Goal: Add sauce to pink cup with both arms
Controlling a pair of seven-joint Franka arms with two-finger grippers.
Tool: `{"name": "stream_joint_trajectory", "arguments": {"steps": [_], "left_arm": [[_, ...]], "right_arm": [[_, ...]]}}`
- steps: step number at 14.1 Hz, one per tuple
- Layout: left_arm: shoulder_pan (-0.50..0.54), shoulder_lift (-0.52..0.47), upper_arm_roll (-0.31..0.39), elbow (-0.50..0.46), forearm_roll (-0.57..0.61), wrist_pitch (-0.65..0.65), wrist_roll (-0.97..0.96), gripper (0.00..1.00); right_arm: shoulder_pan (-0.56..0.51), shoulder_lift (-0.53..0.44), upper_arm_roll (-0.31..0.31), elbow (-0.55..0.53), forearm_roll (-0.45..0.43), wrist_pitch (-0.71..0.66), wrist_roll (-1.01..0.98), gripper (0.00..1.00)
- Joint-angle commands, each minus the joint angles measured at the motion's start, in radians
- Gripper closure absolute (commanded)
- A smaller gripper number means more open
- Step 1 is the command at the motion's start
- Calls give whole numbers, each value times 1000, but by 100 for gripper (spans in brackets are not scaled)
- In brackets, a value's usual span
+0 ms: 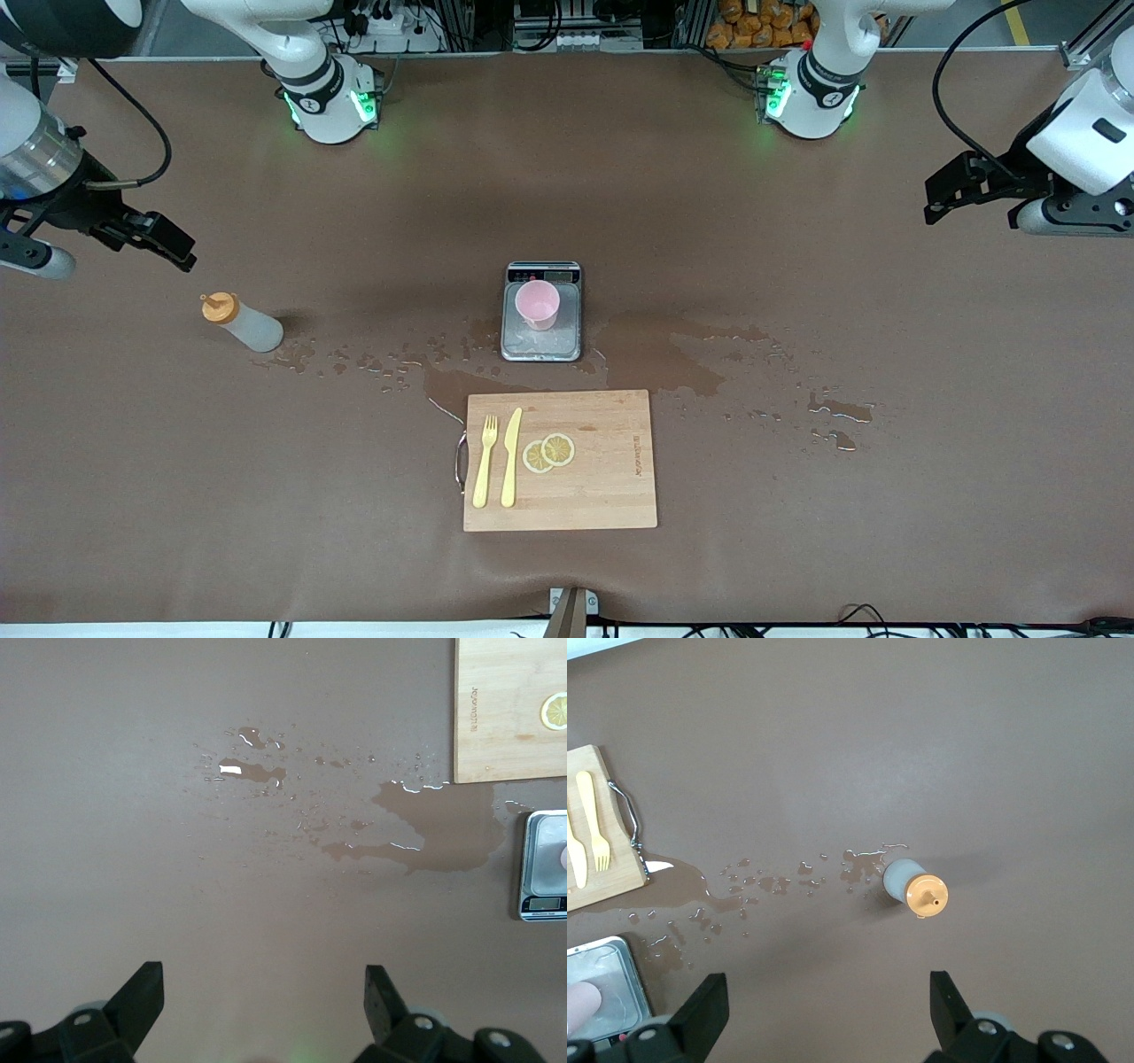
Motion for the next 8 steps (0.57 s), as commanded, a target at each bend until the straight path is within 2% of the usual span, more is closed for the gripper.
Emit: {"name": "stream_joint_trajectory", "arguments": {"steps": [1,8], "left_arm": [[4,0,1,5,-8,-2,13,0],[4,0,14,5,-8,-2,22,0]], "right_arm": [[-11,13,11,24,-15,-8,-5,0],[-9,11,12,26,-12,-5,-1,0]]}}
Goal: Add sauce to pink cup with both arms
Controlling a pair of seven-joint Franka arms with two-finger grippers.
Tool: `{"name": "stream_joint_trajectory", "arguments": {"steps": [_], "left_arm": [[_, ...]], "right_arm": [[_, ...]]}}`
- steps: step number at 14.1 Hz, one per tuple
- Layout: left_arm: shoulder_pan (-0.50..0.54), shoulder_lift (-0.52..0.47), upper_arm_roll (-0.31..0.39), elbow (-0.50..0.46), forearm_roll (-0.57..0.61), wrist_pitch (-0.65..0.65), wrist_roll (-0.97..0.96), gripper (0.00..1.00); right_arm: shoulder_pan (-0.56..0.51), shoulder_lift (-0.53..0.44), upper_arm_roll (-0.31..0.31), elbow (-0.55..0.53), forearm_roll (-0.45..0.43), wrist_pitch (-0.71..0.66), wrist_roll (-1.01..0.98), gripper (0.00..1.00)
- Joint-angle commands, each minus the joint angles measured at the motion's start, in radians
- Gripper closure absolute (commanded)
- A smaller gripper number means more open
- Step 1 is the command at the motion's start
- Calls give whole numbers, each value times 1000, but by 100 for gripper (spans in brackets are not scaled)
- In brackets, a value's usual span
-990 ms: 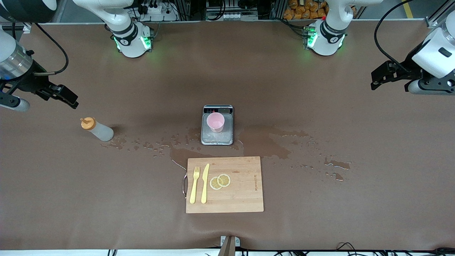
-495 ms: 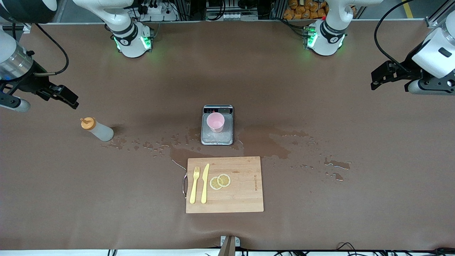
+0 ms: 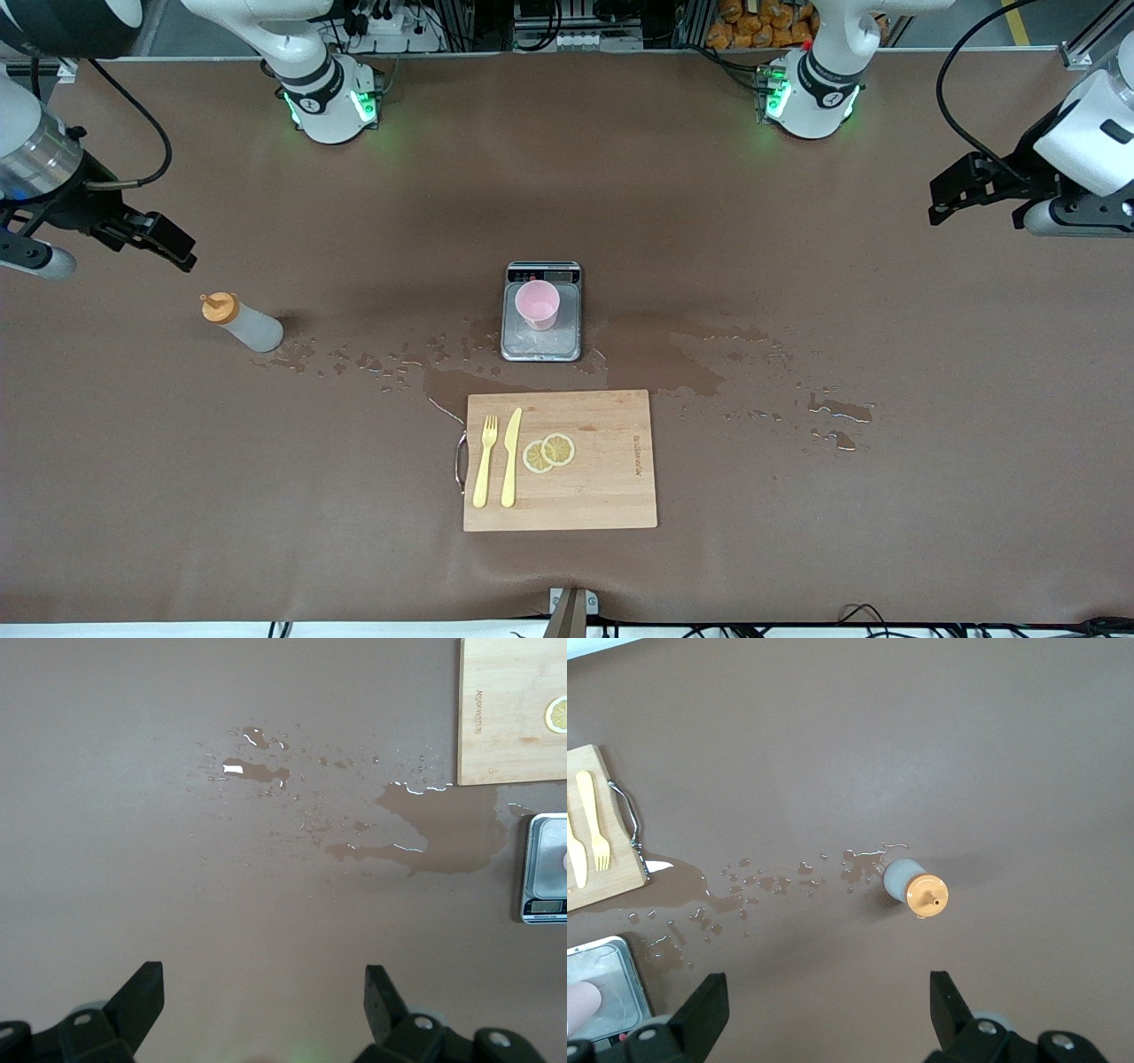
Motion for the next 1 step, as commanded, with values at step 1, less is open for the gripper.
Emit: {"name": "stream_joint_trajectory", "arguments": {"steps": [1], "left_arm": [[4,0,3,5,-6,-2,22,0]], "right_arm": [[-11,12,12,25,-9,-3,-1,0]]}}
